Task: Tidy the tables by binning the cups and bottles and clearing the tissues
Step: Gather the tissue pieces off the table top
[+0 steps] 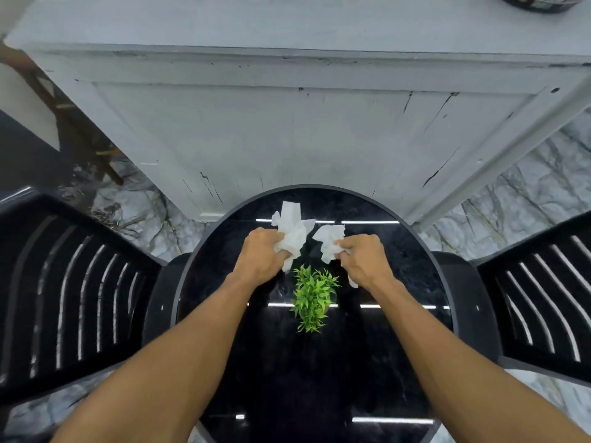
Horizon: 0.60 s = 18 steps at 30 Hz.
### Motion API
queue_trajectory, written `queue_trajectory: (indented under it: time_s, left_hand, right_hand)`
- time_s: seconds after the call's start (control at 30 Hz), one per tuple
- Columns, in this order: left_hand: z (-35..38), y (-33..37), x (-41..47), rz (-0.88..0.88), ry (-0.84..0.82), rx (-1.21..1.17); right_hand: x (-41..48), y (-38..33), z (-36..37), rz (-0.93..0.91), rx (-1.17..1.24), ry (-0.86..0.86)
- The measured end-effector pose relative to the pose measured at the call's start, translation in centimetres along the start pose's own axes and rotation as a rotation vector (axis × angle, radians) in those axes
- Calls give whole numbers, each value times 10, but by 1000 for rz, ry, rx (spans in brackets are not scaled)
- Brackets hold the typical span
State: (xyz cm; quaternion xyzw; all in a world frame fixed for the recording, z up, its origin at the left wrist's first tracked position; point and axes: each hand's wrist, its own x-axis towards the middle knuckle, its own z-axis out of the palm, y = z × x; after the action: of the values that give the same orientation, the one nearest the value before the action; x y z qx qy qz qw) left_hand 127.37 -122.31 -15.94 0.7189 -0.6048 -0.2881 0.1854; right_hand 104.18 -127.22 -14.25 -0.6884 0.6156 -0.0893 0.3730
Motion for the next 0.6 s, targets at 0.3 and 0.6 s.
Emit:
queue_trajectory:
  time_s: [0.3, 0.6]
  left_hand:
    - [-89, 43, -72, -255, 327, -207]
    - [-133, 35, -229, -410, 653, -223]
  right_hand:
    - [-26, -108, -43, -275, 170, 45]
    - [-103, -187, 28, -538, 101, -216]
